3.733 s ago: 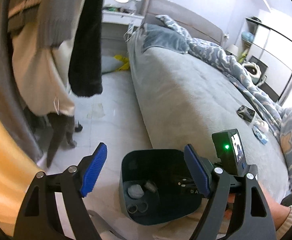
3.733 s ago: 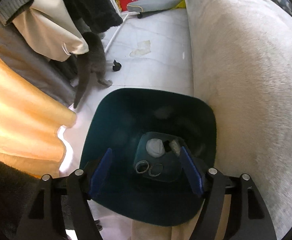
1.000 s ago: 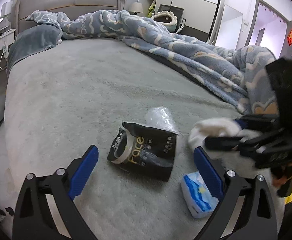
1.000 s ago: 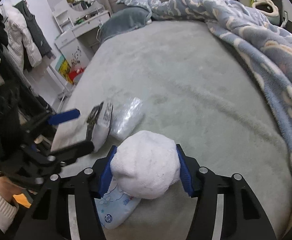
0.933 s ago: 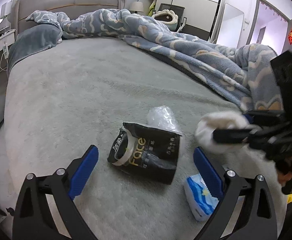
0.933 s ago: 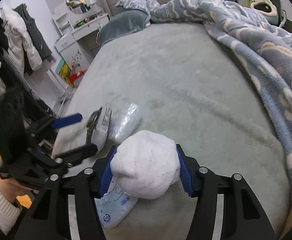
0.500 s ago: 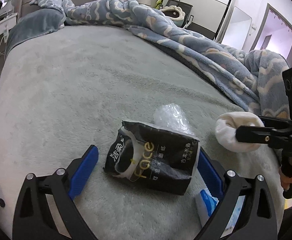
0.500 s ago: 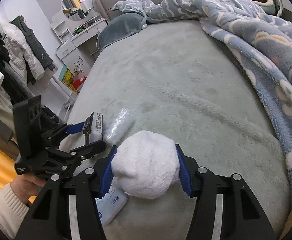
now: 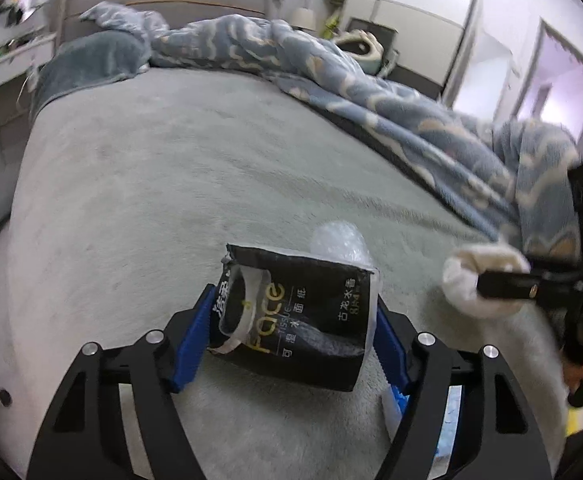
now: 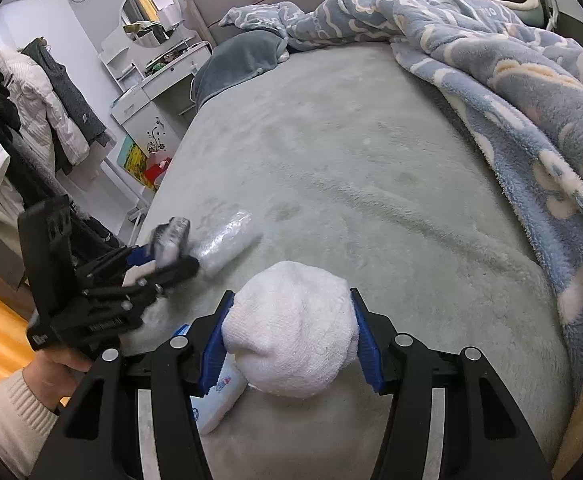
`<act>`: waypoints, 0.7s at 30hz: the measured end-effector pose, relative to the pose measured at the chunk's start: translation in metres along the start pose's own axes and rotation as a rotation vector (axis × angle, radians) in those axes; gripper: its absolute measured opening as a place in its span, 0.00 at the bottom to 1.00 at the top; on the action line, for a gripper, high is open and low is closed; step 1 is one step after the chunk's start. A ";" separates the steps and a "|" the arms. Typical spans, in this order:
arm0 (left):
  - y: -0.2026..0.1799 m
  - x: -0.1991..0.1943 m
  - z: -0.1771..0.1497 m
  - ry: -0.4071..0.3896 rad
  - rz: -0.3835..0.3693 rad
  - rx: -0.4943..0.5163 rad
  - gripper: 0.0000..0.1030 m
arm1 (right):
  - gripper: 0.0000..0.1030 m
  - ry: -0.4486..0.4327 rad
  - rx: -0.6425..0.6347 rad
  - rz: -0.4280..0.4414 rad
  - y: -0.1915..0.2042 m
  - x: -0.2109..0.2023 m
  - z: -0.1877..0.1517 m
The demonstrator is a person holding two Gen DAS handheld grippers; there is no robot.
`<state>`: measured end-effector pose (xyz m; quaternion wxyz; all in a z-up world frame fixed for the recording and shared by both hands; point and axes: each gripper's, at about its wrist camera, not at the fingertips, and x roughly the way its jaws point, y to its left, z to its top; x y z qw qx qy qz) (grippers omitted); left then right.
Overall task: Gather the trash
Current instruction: 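Grasp the black 'Face' packet with the left gripper, then carry the black packet and white sock over the green bin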
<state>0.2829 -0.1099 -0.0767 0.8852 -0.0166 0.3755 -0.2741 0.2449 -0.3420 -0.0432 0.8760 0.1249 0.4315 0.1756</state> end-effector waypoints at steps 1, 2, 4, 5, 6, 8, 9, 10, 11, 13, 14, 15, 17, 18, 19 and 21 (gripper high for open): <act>0.002 -0.004 0.000 -0.007 0.009 -0.009 0.72 | 0.54 -0.004 -0.006 -0.001 0.003 -0.001 -0.001; 0.003 -0.008 0.000 -0.010 0.018 -0.008 0.72 | 0.54 -0.006 -0.011 -0.001 0.005 -0.002 -0.002; 0.002 -0.017 -0.002 -0.020 0.042 0.011 0.72 | 0.54 -0.017 -0.021 0.001 0.011 -0.006 -0.005; 0.001 -0.021 -0.003 -0.023 0.052 0.023 0.72 | 0.54 -0.023 -0.024 -0.001 0.013 -0.009 -0.007; 0.000 -0.026 -0.005 -0.026 0.064 0.036 0.72 | 0.54 -0.029 -0.025 -0.001 0.016 -0.011 -0.008; -0.002 -0.036 -0.009 -0.033 0.068 0.051 0.72 | 0.54 -0.046 -0.020 0.002 0.022 -0.016 -0.010; -0.003 -0.041 -0.011 -0.036 0.071 0.057 0.72 | 0.54 -0.053 -0.018 0.001 0.025 -0.017 -0.011; -0.003 -0.047 -0.013 -0.038 0.073 0.057 0.72 | 0.54 -0.062 -0.018 0.001 0.029 -0.019 -0.013; -0.002 -0.051 -0.015 -0.039 0.074 0.054 0.72 | 0.54 -0.067 -0.019 0.003 0.032 -0.019 -0.014; 0.000 -0.062 -0.020 -0.042 0.088 0.054 0.72 | 0.54 -0.070 -0.024 0.005 0.041 -0.019 -0.018; 0.000 -0.066 -0.023 -0.041 0.096 0.055 0.72 | 0.54 -0.070 -0.026 0.005 0.045 -0.019 -0.020; 0.002 -0.071 -0.026 -0.036 0.108 0.056 0.72 | 0.54 -0.070 -0.029 0.006 0.050 -0.018 -0.022; 0.003 -0.078 -0.031 -0.030 0.122 0.059 0.72 | 0.54 -0.070 -0.038 0.011 0.061 -0.017 -0.026; 0.005 -0.082 -0.035 -0.024 0.132 0.059 0.72 | 0.54 -0.070 -0.041 0.014 0.065 -0.017 -0.028; 0.007 -0.085 -0.038 -0.020 0.136 0.057 0.72 | 0.54 -0.070 -0.047 0.018 0.071 -0.016 -0.030; 0.011 -0.093 -0.044 -0.015 0.151 0.054 0.72 | 0.54 -0.069 -0.055 0.023 0.081 -0.015 -0.034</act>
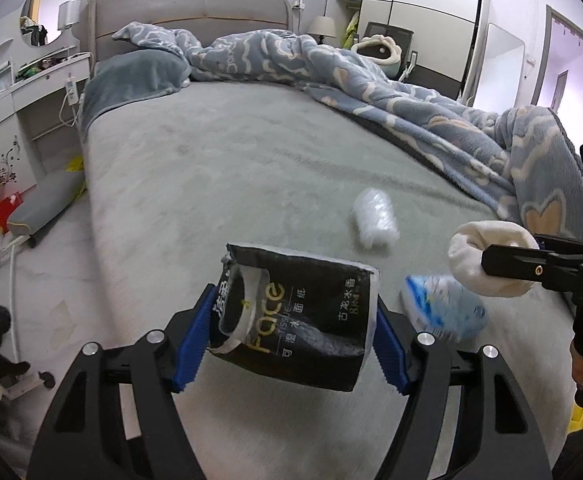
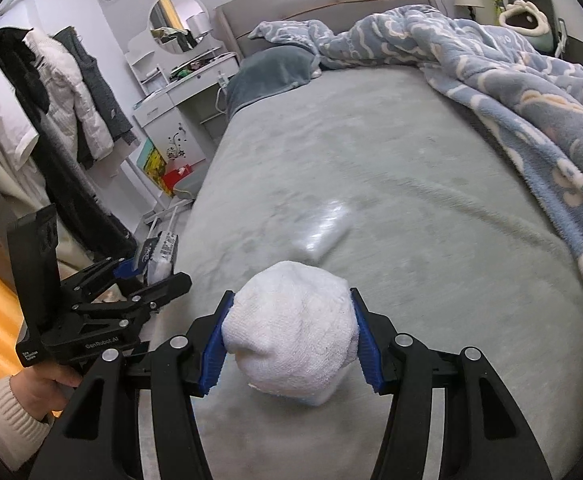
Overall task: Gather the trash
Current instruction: 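Carry the black packet and white sock over the green bin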
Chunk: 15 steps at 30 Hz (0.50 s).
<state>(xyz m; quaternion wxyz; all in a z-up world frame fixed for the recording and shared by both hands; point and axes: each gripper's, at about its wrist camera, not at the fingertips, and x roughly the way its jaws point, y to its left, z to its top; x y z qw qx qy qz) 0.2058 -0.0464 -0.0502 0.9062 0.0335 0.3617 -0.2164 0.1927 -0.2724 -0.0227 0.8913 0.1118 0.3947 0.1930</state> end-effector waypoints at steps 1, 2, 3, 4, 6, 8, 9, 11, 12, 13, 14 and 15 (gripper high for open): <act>0.002 -0.003 -0.002 0.001 0.004 -0.002 0.72 | 0.54 0.000 -0.002 0.002 0.003 0.001 -0.001; 0.006 -0.007 -0.005 0.001 0.011 -0.005 0.72 | 0.54 -0.001 -0.006 0.005 0.008 0.001 -0.003; 0.007 -0.010 -0.008 0.001 0.017 -0.009 0.72 | 0.54 -0.003 -0.009 0.007 0.012 0.000 -0.004; 0.011 -0.014 -0.011 0.001 0.022 -0.016 0.72 | 0.54 -0.006 -0.013 0.010 0.017 0.000 -0.005; 0.018 -0.022 -0.018 0.006 0.034 -0.034 0.72 | 0.54 -0.010 -0.020 0.015 0.025 0.000 -0.007; 0.027 -0.027 -0.024 0.015 0.046 -0.053 0.72 | 0.54 -0.016 -0.029 0.021 0.035 0.001 -0.009; 0.030 -0.029 -0.026 0.020 0.050 -0.062 0.72 | 0.54 -0.016 -0.033 0.023 0.038 0.001 -0.009; 0.041 -0.032 -0.034 0.041 0.061 -0.085 0.72 | 0.54 -0.016 -0.042 0.029 0.047 0.003 -0.011; 0.046 -0.034 -0.037 0.050 0.069 -0.091 0.72 | 0.54 -0.016 -0.045 0.032 0.051 0.005 -0.011; 0.049 -0.035 -0.040 0.058 0.080 -0.095 0.72 | 0.54 -0.016 -0.049 0.035 0.056 0.007 -0.012; 0.052 -0.036 -0.042 0.061 0.087 -0.097 0.72 | 0.54 -0.015 -0.051 0.039 0.061 0.009 -0.012; 0.056 -0.038 -0.045 0.067 0.096 -0.100 0.72 | 0.54 -0.015 -0.054 0.043 0.065 0.010 -0.013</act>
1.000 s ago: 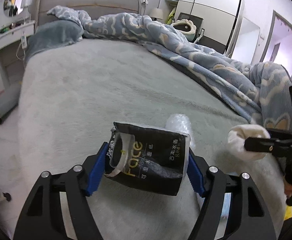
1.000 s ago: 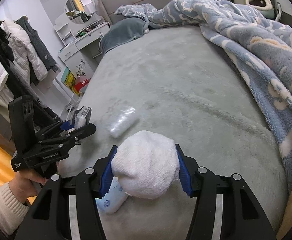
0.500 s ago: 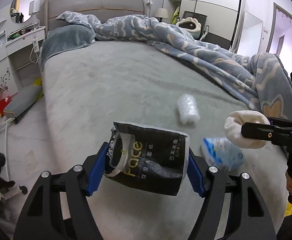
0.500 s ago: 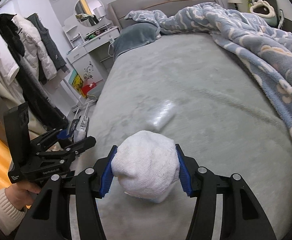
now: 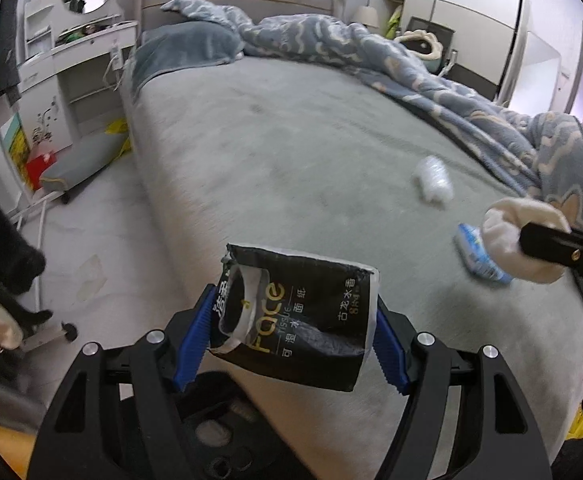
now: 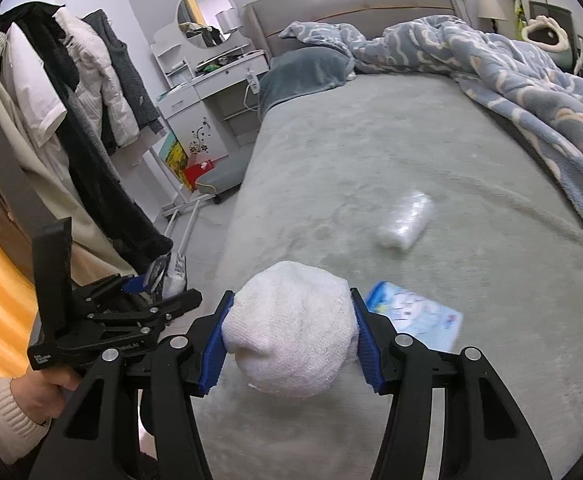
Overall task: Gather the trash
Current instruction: 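Carry the black packet and white sock over the green bin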
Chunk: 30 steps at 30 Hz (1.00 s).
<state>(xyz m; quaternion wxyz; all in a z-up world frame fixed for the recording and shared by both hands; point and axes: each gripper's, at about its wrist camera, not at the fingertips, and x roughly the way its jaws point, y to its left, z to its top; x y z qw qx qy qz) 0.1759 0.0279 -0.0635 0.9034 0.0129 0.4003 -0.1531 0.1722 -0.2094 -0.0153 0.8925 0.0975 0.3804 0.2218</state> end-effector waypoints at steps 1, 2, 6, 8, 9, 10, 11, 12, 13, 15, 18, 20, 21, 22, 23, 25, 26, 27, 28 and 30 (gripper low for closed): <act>0.005 0.000 -0.003 0.008 0.007 -0.004 0.72 | 0.54 0.000 -0.006 0.003 0.006 0.003 0.000; 0.008 -0.001 -0.005 0.016 0.010 -0.009 0.72 | 0.54 0.000 -0.013 0.007 0.012 0.006 0.000; 0.028 -0.004 -0.013 0.063 0.004 -0.044 0.72 | 0.54 0.006 -0.042 0.030 0.036 0.015 0.002; 0.035 -0.006 -0.017 0.074 0.013 -0.054 0.72 | 0.54 0.005 -0.060 0.049 0.050 0.021 0.004; 0.040 -0.007 -0.019 0.080 0.016 -0.058 0.72 | 0.54 0.004 -0.066 0.054 0.055 0.023 0.005; 0.043 -0.007 -0.021 0.086 0.023 -0.059 0.72 | 0.54 0.006 -0.075 0.063 0.062 0.027 0.006; 0.048 -0.007 -0.024 0.096 0.029 -0.061 0.72 | 0.54 0.008 -0.081 0.069 0.067 0.031 0.007; 0.052 -0.006 -0.026 0.105 0.031 -0.066 0.72 | 0.54 0.011 -0.088 0.075 0.073 0.034 0.007; 0.057 -0.004 -0.030 0.122 0.033 -0.073 0.72 | 0.54 0.017 -0.097 0.084 0.080 0.039 0.007; 0.066 0.001 -0.038 0.166 0.035 -0.086 0.72 | 0.54 0.027 -0.112 0.095 0.090 0.046 0.006; 0.077 0.009 -0.048 0.227 0.024 -0.101 0.72 | 0.54 0.047 -0.137 0.107 0.104 0.055 0.002; 0.082 0.012 -0.056 0.261 0.005 -0.111 0.72 | 0.54 0.061 -0.150 0.108 0.112 0.062 -0.001; 0.085 0.014 -0.061 0.287 -0.004 -0.111 0.72 | 0.54 0.069 -0.155 0.109 0.115 0.066 -0.002; 0.087 0.015 -0.063 0.300 -0.008 -0.109 0.72 | 0.54 0.073 -0.158 0.108 0.118 0.069 -0.003; 0.089 0.016 -0.066 0.319 -0.016 -0.107 0.72 | 0.54 0.079 -0.160 0.107 0.121 0.073 -0.004; 0.092 0.018 -0.071 0.345 -0.018 -0.107 0.72 | 0.54 0.086 -0.163 0.109 0.127 0.079 -0.005; 0.094 0.018 -0.074 0.359 -0.018 -0.105 0.72 | 0.54 0.088 -0.166 0.111 0.130 0.081 -0.006; 0.096 0.020 -0.077 0.376 -0.019 -0.106 0.72 | 0.54 0.091 -0.168 0.113 0.132 0.084 -0.006; 0.099 0.021 -0.080 0.395 -0.023 -0.109 0.72 | 0.54 0.094 -0.171 0.115 0.136 0.087 -0.006; 0.104 0.023 -0.086 0.427 -0.038 -0.120 0.74 | 0.54 0.103 -0.180 0.120 0.143 0.092 -0.008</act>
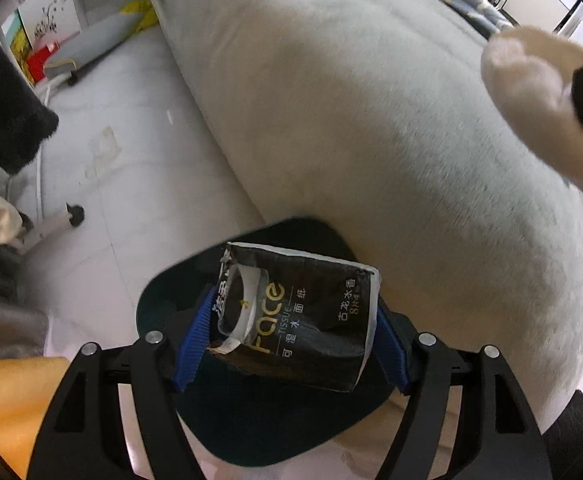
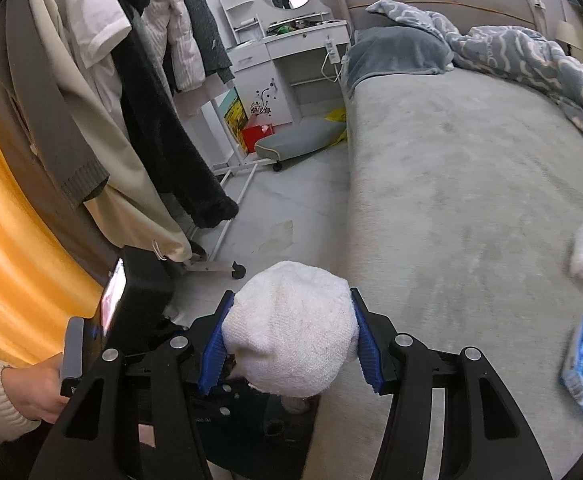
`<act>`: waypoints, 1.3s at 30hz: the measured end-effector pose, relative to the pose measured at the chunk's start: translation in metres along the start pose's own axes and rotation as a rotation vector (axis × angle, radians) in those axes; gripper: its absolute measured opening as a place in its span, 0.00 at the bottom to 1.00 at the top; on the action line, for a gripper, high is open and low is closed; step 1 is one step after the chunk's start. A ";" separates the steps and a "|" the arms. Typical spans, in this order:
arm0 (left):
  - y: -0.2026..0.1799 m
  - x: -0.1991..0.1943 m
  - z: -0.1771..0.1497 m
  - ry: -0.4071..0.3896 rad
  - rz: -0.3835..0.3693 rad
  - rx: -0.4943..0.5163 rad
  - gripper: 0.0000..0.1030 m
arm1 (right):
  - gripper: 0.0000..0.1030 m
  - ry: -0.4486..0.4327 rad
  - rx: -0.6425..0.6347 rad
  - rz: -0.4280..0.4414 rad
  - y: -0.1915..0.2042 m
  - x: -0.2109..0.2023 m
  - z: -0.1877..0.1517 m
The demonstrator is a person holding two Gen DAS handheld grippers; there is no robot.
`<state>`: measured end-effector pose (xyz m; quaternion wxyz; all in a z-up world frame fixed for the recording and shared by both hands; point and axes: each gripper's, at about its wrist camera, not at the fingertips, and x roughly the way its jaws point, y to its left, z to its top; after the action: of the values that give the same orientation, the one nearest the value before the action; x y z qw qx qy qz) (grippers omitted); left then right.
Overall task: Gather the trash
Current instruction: 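Carry the black packet and white sock over the green bin, then open the left gripper over the bin while the right releases the sock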
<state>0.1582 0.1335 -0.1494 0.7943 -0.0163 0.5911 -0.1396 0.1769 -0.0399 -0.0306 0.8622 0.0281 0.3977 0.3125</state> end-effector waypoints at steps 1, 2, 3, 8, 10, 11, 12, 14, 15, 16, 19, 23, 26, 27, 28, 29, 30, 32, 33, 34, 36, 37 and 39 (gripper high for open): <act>0.002 0.001 -0.001 0.008 -0.004 -0.004 0.75 | 0.54 0.008 -0.011 0.002 0.005 0.005 0.000; 0.006 0.002 -0.003 0.012 -0.007 -0.011 0.78 | 0.54 0.014 -0.017 0.003 0.008 0.008 -0.001; 0.008 0.002 -0.004 0.014 -0.007 -0.015 0.81 | 0.54 0.019 -0.020 0.003 0.011 0.011 0.000; 0.024 -0.007 -0.007 -0.007 -0.018 -0.029 0.88 | 0.54 0.052 -0.013 -0.004 0.016 0.031 -0.005; 0.029 -0.013 -0.008 -0.024 -0.014 -0.028 0.89 | 0.54 0.070 0.002 0.001 0.017 0.040 -0.009; 0.030 -0.016 -0.008 -0.033 -0.010 -0.026 0.89 | 0.54 0.080 0.003 0.003 0.019 0.045 -0.011; 0.034 -0.020 -0.010 -0.051 0.006 -0.026 0.89 | 0.54 0.091 0.000 0.002 0.021 0.049 -0.012; 0.036 -0.028 -0.009 -0.073 0.022 -0.032 0.89 | 0.54 0.115 -0.012 -0.006 0.027 0.059 -0.016; 0.041 -0.033 -0.009 -0.090 0.026 -0.043 0.89 | 0.54 0.123 -0.013 -0.008 0.029 0.063 -0.016; 0.047 -0.037 -0.008 -0.105 0.020 -0.061 0.89 | 0.54 0.134 -0.012 -0.012 0.030 0.067 -0.018; 0.065 -0.048 -0.007 -0.152 0.000 -0.104 0.87 | 0.54 0.161 0.010 -0.014 0.031 0.079 -0.023; 0.085 -0.061 -0.006 -0.210 0.016 -0.148 0.80 | 0.54 0.221 0.014 -0.029 0.032 0.097 -0.035; 0.099 -0.071 -0.003 -0.263 0.011 -0.181 0.76 | 0.54 0.256 0.011 -0.040 0.033 0.108 -0.045; 0.101 -0.075 -0.002 -0.289 0.039 -0.172 0.74 | 0.54 0.273 0.002 -0.044 0.034 0.113 -0.049; 0.102 -0.080 -0.001 -0.314 0.059 -0.164 0.73 | 0.54 0.285 -0.005 -0.045 0.035 0.115 -0.053; 0.101 -0.084 0.000 -0.329 0.063 -0.164 0.72 | 0.54 0.300 -0.010 -0.041 0.036 0.119 -0.057; 0.103 -0.089 0.002 -0.348 0.059 -0.171 0.71 | 0.54 0.313 -0.013 -0.035 0.037 0.122 -0.059; 0.103 -0.100 0.005 -0.392 0.044 -0.183 0.69 | 0.54 0.339 -0.024 -0.031 0.041 0.128 -0.066; 0.102 -0.105 0.007 -0.407 0.041 -0.184 0.68 | 0.54 0.352 -0.031 -0.026 0.044 0.131 -0.070; 0.100 -0.111 0.009 -0.429 0.038 -0.185 0.68 | 0.55 0.359 -0.034 -0.021 0.046 0.133 -0.071; 0.095 -0.120 0.011 -0.460 0.021 -0.185 0.67 | 0.55 0.370 -0.049 -0.009 0.053 0.135 -0.074; 0.093 -0.125 0.013 -0.474 0.007 -0.186 0.67 | 0.57 0.371 -0.054 -0.009 0.055 0.135 -0.075; 0.089 -0.133 0.015 -0.502 -0.012 -0.192 0.67 | 0.62 0.370 -0.061 -0.003 0.059 0.134 -0.074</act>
<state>0.1557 0.2493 -0.0380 0.9101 -0.1290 0.3858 -0.0792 0.1598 0.0677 -0.1534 0.7753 -0.0567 0.5397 0.3232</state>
